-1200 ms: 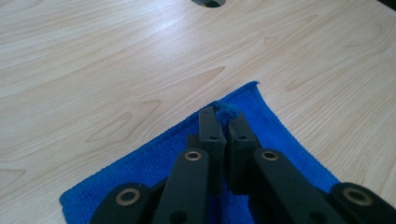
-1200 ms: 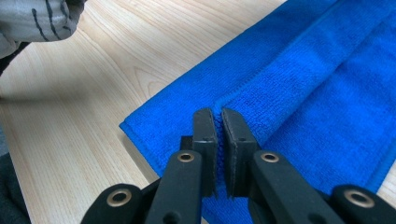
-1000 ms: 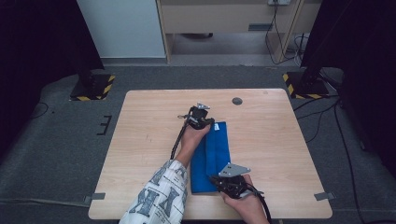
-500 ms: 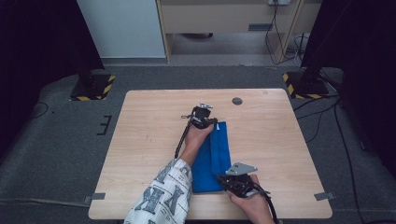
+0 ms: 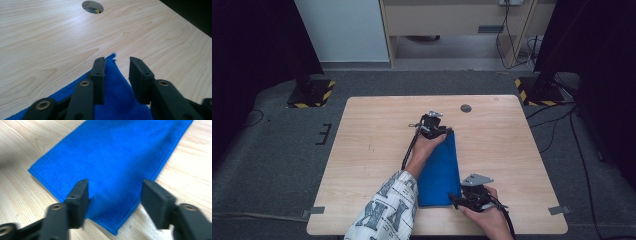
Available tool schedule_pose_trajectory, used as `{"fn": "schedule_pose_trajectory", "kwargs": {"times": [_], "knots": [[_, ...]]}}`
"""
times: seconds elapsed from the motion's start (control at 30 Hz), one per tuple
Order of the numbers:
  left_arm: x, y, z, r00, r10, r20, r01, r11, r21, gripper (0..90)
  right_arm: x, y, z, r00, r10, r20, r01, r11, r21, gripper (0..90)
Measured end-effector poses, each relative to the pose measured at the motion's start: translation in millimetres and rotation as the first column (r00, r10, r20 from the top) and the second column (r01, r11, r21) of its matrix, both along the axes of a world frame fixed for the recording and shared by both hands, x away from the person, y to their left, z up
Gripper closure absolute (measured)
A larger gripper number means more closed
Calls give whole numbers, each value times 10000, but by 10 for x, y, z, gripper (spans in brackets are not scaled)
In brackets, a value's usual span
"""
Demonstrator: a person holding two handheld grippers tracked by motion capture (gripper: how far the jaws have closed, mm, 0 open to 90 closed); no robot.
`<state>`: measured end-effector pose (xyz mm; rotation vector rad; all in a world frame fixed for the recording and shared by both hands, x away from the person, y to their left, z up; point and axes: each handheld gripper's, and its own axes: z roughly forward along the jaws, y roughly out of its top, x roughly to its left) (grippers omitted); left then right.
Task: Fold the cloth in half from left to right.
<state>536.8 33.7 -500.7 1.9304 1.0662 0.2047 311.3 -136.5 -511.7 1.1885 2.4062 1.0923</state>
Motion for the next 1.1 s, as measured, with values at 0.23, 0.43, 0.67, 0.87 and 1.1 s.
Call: {"fn": "schedule_pose_trajectory", "kwargs": {"times": [0.23,0.43,0.67,0.87,1.1], "knots": [[-48,29,96,9991,-216,377,206,9994,271,465,21,-65,22,9995,-194,241,193,9998,32,233],[-71,88,164,9980,-402,484,385,9987,348,337,93,-88,14,9991,-210,375,204,9997,154,166],[-126,126,207,9945,-902,530,861,9935,748,193,198,-122,59,9969,-295,724,270,9990,351,104],[-150,212,250,9952,-863,459,826,9936,777,123,277,-139,77,9954,-288,916,252,9989,405,90],[-242,309,283,9934,-948,651,881,9912,986,75,390,-174,64,9966,-152,808,125,9994,337,95]]}}
